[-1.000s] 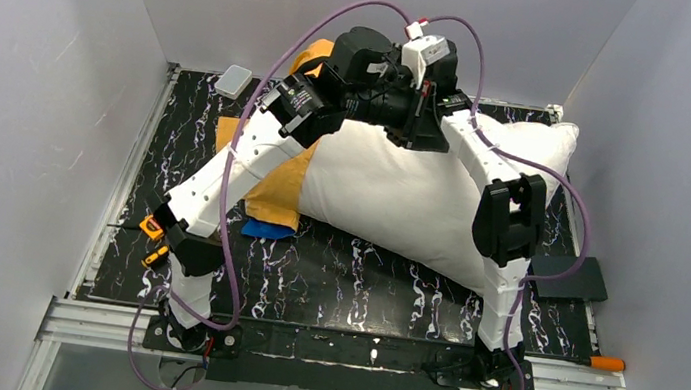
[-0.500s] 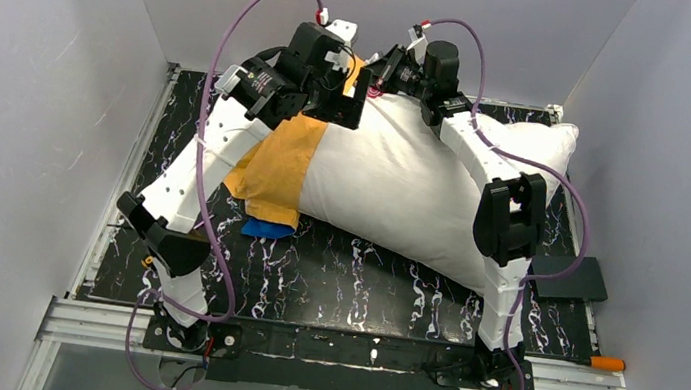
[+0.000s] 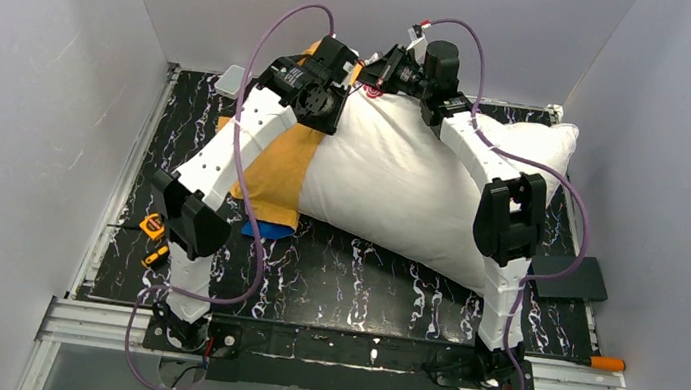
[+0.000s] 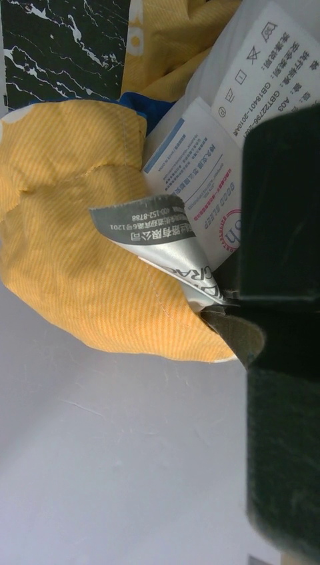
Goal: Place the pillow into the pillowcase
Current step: Stuff the pillow into the pillowcase.
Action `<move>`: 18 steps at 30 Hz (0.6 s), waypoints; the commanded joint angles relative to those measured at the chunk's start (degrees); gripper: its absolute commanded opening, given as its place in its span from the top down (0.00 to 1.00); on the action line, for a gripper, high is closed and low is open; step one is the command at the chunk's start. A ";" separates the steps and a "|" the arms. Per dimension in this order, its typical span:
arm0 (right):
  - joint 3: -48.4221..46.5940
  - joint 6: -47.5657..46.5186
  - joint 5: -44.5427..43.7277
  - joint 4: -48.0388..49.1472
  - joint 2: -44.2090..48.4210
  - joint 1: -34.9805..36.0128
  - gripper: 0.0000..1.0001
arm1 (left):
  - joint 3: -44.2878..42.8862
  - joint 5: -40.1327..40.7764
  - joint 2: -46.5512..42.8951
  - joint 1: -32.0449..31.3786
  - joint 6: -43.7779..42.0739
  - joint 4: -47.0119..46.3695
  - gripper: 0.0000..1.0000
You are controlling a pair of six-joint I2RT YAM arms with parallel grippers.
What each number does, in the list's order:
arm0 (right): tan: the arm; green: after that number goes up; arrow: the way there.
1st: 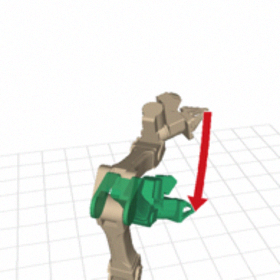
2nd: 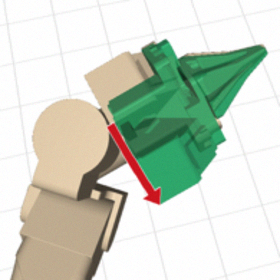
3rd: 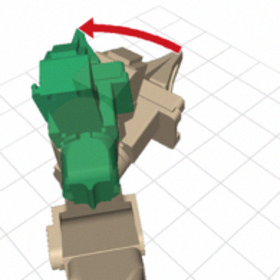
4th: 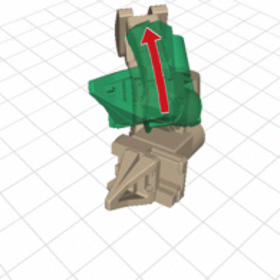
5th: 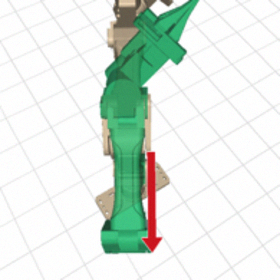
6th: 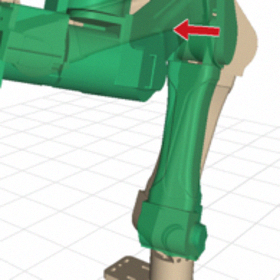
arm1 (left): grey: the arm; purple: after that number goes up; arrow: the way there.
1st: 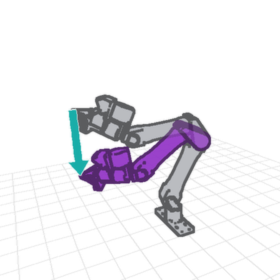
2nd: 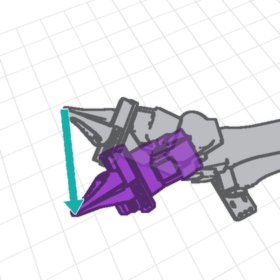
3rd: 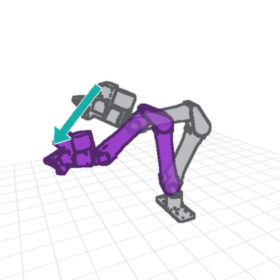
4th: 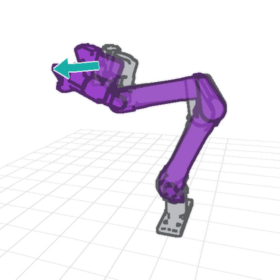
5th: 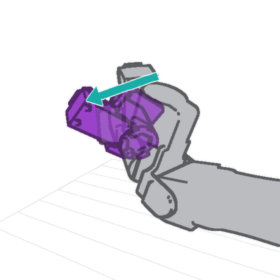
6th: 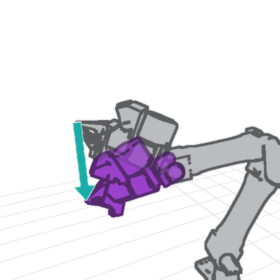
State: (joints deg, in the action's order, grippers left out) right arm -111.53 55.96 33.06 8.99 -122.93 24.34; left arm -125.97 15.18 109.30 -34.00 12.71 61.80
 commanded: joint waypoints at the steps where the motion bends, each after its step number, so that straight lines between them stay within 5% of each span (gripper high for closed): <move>1: -1.86 2.92 0.60 7.80 4.77 0.08 0.99 | -1.55 3.78 0.21 2.12 -0.25 0.89 0.85; 3: -2.58 2.98 0.68 7.63 4.28 0.01 0.99 | -1.41 3.95 0.11 2.79 -1.24 0.02 0.99; 10: -4.76 3.46 0.74 7.51 2.91 -0.25 0.99 | -3.42 0.85 -1.93 3.32 -3.69 -0.85 1.00; 18: -6.72 5.64 -0.13 9.07 1.27 -0.34 0.99 | 1.96 -30.59 -10.13 2.04 2.92 -17.57 1.00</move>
State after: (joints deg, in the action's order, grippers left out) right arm -112.27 57.06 32.97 8.95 -123.20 23.62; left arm -126.45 4.45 107.74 -30.89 11.33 58.33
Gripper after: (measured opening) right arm 0.058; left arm 0.009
